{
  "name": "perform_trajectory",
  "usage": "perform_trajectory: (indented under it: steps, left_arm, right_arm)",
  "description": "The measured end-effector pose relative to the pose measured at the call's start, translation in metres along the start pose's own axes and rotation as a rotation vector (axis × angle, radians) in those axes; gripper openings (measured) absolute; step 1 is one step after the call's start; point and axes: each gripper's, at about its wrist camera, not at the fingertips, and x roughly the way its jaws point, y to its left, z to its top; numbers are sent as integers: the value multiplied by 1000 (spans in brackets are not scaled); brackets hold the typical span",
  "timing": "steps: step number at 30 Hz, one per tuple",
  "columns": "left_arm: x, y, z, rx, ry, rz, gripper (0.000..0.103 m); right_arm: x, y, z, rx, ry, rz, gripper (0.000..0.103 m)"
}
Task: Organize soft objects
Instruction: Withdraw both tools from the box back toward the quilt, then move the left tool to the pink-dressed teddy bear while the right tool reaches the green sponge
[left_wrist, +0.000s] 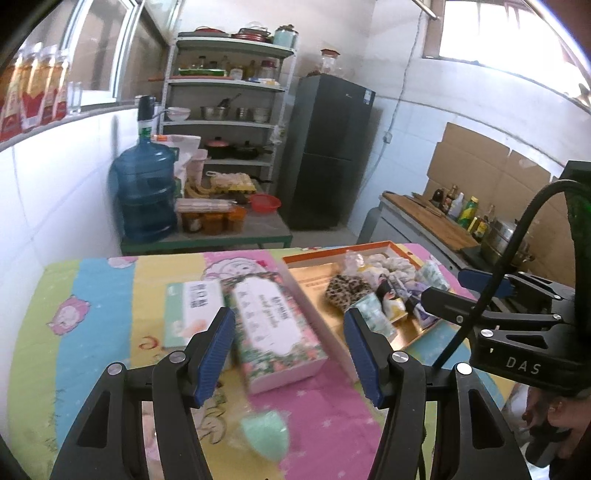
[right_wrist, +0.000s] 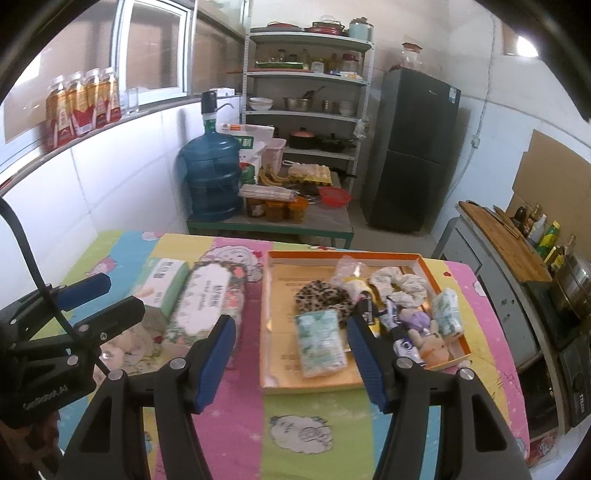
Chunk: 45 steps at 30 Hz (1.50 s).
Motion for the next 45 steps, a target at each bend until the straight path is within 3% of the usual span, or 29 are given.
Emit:
perform_trajectory:
  steps: [18, 27, 45]
  left_arm:
    - [-48, 87, -25, -55, -5, 80, 63]
    - [-51, 127, -46, -91, 18, 108, 63]
    - [-4, 143, -90, -113, 163, 8, 63]
  right_arm:
    - [-3, 71, -14, -2, -5, 84, 63]
    - [14, 85, -31, 34, 47, 133, 63]
    - [58, 105, -63, 101, 167, 192, 63]
